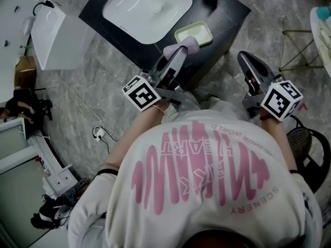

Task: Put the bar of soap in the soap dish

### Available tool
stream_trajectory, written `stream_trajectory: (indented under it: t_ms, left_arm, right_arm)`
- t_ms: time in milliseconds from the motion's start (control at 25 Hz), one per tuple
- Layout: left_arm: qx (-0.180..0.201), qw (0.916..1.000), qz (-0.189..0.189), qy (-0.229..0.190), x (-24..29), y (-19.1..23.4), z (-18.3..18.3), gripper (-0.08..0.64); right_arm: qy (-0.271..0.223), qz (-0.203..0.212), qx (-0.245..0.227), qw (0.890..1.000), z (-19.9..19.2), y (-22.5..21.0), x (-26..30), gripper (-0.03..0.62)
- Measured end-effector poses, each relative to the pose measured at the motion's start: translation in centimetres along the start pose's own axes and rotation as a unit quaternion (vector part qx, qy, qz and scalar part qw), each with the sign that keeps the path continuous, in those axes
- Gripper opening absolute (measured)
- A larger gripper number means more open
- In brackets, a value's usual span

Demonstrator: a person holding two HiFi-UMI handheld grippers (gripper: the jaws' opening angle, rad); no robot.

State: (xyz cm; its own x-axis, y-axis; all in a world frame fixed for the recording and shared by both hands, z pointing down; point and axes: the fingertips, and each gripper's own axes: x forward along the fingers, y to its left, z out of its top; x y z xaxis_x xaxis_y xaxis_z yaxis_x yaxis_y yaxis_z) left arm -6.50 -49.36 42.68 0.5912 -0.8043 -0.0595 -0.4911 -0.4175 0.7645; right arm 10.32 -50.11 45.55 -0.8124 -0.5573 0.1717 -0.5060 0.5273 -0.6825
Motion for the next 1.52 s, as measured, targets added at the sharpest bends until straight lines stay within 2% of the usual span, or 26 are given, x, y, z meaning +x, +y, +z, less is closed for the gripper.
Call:
stream_trajectory:
  t_ms: [280,640,800,920,1160,1400,1520]
  left_arm:
    - [-0.006,0.9987,0.021,0.047,1.7,2.7,-1.0,0.161]
    - [0.027,0.994,0.031,0.101,4.3,4.8,-2.0,0.161]
    - [0.015,0.9912,0.054,0.12,4.6,6.1,-2.3,0.161]
    - [0.009,0.9874,0.067,0.143,5.3,6.5,-2.9,0.161]
    - [0.02,0.9792,0.099,0.176,6.6,7.6,-3.4,0.161]
    - [-0.014,0.9705,0.136,0.198,7.0,9.1,-4.2,0.161]
    - [-0.006,0.9656,0.156,0.208,7.0,9.7,-4.4,0.161]
  right_arm:
    - [-0.013,-0.025,0.026,0.999,-0.9,-1.0,0.0,0.018]
    - [-0.018,-0.05,0.035,0.998,-1.0,-2.2,-0.2,0.018]
    - [-0.021,-0.053,0.033,0.998,-0.7,-2.2,-0.1,0.018]
    - [-0.021,-0.053,0.035,0.998,-0.8,-2.2,-0.1,0.018]
    - [-0.02,-0.056,0.045,0.997,-1.5,-2.7,-0.5,0.018]
    - [-0.023,-0.069,0.036,0.997,-0.7,-2.6,-0.7,0.018]
    - [-0.023,-0.067,0.046,0.996,-1.4,-3.1,-0.9,0.018]
